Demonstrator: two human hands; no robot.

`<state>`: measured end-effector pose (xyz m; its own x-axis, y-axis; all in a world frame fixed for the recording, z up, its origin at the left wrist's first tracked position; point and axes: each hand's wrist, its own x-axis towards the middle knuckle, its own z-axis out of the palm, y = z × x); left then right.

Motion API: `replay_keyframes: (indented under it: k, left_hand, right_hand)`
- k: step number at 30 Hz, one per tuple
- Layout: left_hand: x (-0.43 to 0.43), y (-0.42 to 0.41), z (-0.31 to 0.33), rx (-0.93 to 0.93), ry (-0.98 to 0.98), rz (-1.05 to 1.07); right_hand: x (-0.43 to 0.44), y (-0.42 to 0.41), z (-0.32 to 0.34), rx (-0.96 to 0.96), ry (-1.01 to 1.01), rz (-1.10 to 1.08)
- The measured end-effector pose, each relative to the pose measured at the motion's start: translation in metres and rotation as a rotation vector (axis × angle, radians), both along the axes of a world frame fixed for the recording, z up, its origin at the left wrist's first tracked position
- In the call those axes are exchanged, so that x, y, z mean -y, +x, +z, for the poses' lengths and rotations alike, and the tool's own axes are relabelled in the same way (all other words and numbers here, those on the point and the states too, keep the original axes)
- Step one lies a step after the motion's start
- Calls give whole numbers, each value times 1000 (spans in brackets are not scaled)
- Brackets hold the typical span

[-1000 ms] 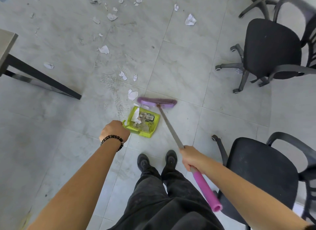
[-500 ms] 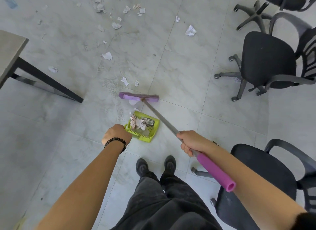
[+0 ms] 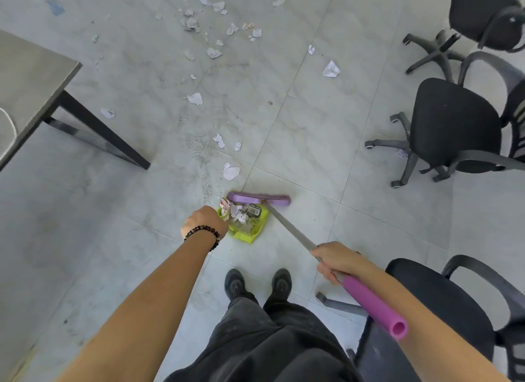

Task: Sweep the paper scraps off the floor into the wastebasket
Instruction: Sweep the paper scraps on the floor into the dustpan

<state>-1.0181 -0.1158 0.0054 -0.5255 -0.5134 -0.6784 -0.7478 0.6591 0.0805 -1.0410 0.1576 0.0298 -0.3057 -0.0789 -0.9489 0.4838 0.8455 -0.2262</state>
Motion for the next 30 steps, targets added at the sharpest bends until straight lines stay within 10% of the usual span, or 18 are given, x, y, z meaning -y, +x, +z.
replay_keyframes:
  k: [3, 11, 18, 30]
  left_hand:
    - [2, 5, 5, 5, 11, -6]
    - [51, 14, 0, -68, 80, 178]
    - [88, 4, -20, -68, 88, 207]
    - [96, -45, -33, -67, 75, 137]
  right_hand:
    - [-7, -13, 12, 7, -77, -381]
    - [63, -48, -8, -239, -94, 18]
    - [146, -112, -52, -366, -158, -61]
    - [163, -82, -108, -100, -7, -68]
